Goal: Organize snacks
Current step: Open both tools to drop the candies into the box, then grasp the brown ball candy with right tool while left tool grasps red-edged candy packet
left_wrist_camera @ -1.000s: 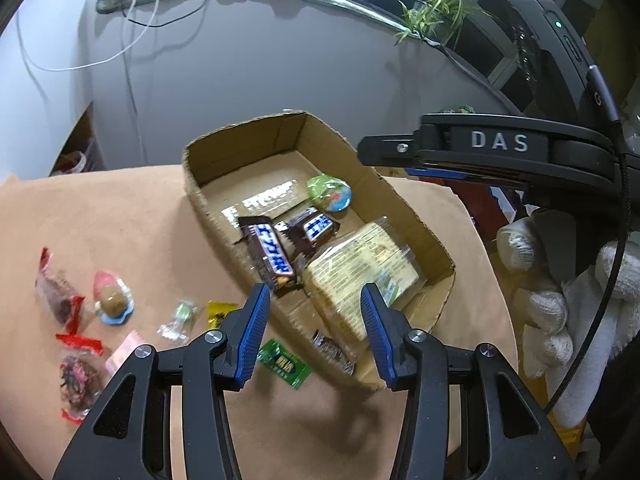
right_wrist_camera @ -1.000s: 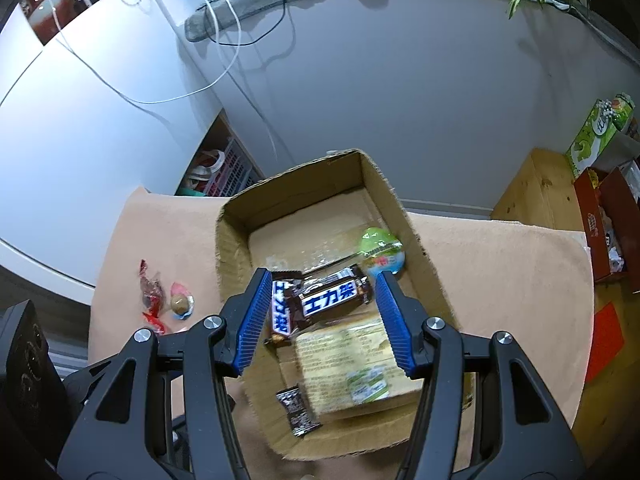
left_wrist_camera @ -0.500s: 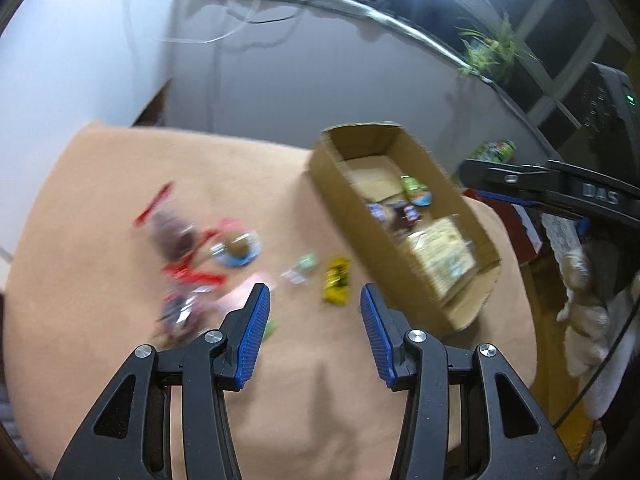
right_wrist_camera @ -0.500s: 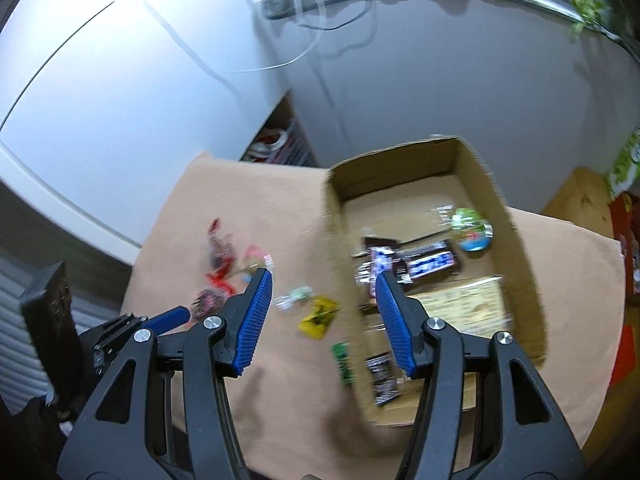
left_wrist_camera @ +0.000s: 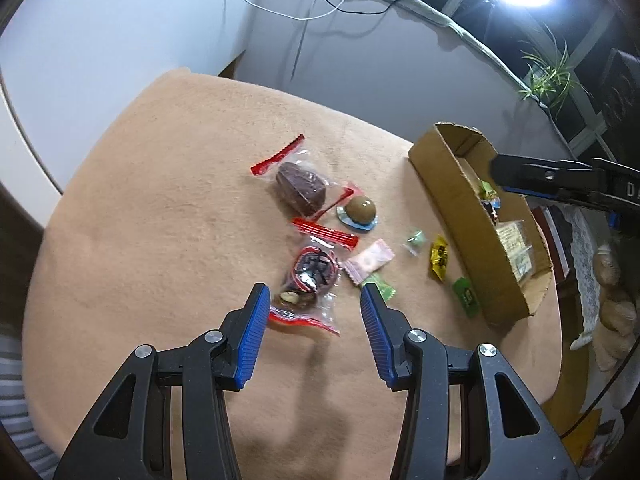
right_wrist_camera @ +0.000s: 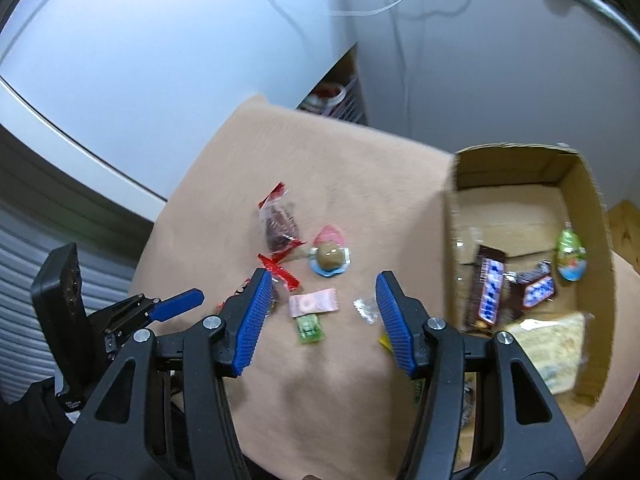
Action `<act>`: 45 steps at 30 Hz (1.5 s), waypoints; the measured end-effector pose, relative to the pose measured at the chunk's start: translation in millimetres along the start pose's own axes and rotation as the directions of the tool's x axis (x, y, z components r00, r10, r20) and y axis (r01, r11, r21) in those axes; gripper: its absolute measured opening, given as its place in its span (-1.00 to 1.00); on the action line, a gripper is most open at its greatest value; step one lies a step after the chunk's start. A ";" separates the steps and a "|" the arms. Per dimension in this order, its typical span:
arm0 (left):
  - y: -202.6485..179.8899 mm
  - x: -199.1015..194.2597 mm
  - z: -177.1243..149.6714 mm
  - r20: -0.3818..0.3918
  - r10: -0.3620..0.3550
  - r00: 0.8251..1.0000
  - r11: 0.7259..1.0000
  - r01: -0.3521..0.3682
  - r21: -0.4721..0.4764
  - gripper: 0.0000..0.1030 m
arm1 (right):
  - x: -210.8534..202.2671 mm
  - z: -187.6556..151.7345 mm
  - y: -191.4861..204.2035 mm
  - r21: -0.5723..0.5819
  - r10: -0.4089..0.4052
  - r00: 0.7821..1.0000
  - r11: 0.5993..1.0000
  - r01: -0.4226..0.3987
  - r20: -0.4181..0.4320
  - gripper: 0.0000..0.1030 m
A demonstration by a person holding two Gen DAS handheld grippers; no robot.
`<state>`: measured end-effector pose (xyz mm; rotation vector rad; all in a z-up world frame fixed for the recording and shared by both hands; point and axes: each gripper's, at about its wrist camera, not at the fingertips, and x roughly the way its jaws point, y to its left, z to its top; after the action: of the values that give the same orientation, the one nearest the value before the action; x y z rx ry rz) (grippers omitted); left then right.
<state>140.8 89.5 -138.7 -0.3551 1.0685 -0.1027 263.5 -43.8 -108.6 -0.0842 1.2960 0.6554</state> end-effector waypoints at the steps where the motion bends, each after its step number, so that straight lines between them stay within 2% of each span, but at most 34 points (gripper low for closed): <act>1: 0.6 1.5 0.3 -0.002 -0.001 1.000 1.000 0.001 0.002 -0.11 | 9.1 2.1 3.2 -0.007 -0.001 1.000 1.000 0.001 -0.018 0.10; 7: 2.9 13.3 0.6 -0.021 -0.014 1.000 1.000 0.015 0.009 -0.11 | 44.2 5.6 14.9 -0.067 -0.046 0.996 0.997 0.041 -0.079 0.09; 9: 1.7 17.1 0.2 -0.028 -0.017 0.999 1.000 0.017 0.019 -0.11 | 58.1 7.4 15.7 -0.077 -0.064 0.993 0.995 0.057 -0.104 -0.10; 18: 2.2 33.3 3.3 -0.042 -0.020 0.999 1.000 0.021 0.017 -0.11 | 93.4 9.1 16.6 -0.103 -0.103 0.982 0.991 0.087 -0.160 -0.39; 25: 0.1 41.6 3.5 -0.049 -0.018 0.999 1.000 0.019 0.020 -0.13 | 103.4 12.9 20.2 -0.129 -0.130 0.976 0.986 0.109 -0.173 -0.50; 30: 3.2 46.4 2.6 -0.053 -0.008 0.999 1.000 0.009 0.014 -0.36 | 106.6 15.1 22.7 -0.153 -0.153 0.973 0.980 0.127 -0.174 -0.66; 41: 2.1 46.5 -0.3 -0.040 0.002 0.999 1.000 -0.001 0.025 -0.43 | 106.4 14.1 27.2 -0.178 -0.159 0.972 0.976 0.128 -0.171 -0.73; 43: 3.3 45.2 -0.7 -0.037 0.004 0.999 1.000 -0.003 0.024 -0.44 | 105.9 13.5 27.3 -0.178 -0.157 0.974 0.976 0.127 -0.165 -0.80; 44: 4.8 43.6 -1.4 -0.035 0.003 0.999 1.000 -0.003 0.020 -0.44 | 105.1 13.5 26.5 -0.171 -0.150 0.975 0.978 0.122 -0.164 -0.93; 45: 5.8 42.7 -1.9 -0.033 0.002 0.999 1.000 -0.002 0.014 -0.44 | 104.6 13.0 25.7 -0.169 -0.146 0.975 0.979 0.118 -0.165 -0.93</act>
<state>159.2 83.7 -177.2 -0.3411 1.1002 -0.1141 274.5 24.6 -192.1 -0.3634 1.3935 0.6462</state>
